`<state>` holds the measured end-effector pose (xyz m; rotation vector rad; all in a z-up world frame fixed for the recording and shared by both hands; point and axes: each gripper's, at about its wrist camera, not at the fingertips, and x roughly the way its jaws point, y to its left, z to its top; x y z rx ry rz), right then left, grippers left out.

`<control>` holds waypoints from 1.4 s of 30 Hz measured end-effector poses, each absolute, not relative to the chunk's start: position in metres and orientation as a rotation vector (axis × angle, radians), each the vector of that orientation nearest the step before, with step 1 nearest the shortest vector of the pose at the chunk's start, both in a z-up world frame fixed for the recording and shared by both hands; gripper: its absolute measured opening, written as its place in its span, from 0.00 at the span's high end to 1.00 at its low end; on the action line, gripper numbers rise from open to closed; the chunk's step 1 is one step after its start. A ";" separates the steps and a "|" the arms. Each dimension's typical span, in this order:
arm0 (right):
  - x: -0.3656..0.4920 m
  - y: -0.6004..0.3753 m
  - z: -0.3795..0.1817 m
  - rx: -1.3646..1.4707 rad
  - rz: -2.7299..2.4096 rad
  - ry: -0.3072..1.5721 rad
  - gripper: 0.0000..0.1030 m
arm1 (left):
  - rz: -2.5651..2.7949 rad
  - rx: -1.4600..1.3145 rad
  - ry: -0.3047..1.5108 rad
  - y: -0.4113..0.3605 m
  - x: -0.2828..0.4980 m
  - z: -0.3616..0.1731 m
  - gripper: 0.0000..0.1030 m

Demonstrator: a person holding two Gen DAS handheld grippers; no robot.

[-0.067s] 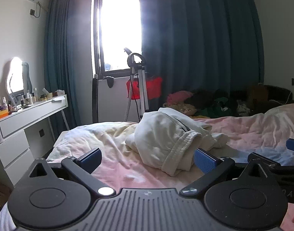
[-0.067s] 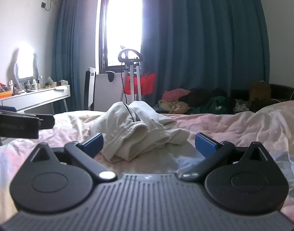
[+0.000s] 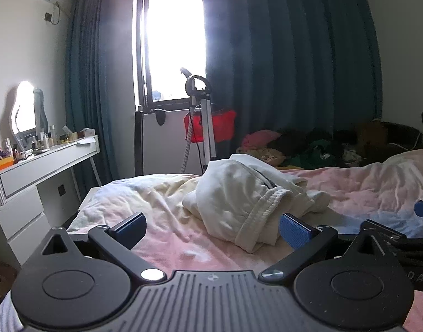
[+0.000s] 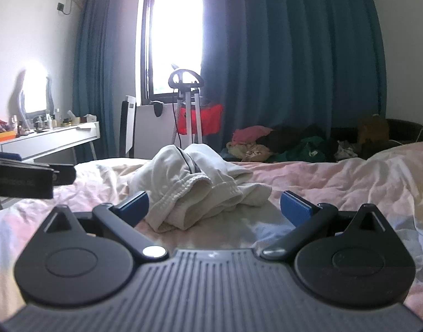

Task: Fold clothes
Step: 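Move both grippers toward the white striped pants on the bed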

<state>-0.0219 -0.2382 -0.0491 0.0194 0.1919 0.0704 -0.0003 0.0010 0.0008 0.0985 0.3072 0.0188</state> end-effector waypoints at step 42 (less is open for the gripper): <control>-0.054 -0.229 0.001 0.216 -0.022 0.226 0.79 | -0.014 0.140 0.300 0.011 -0.023 -0.015 0.00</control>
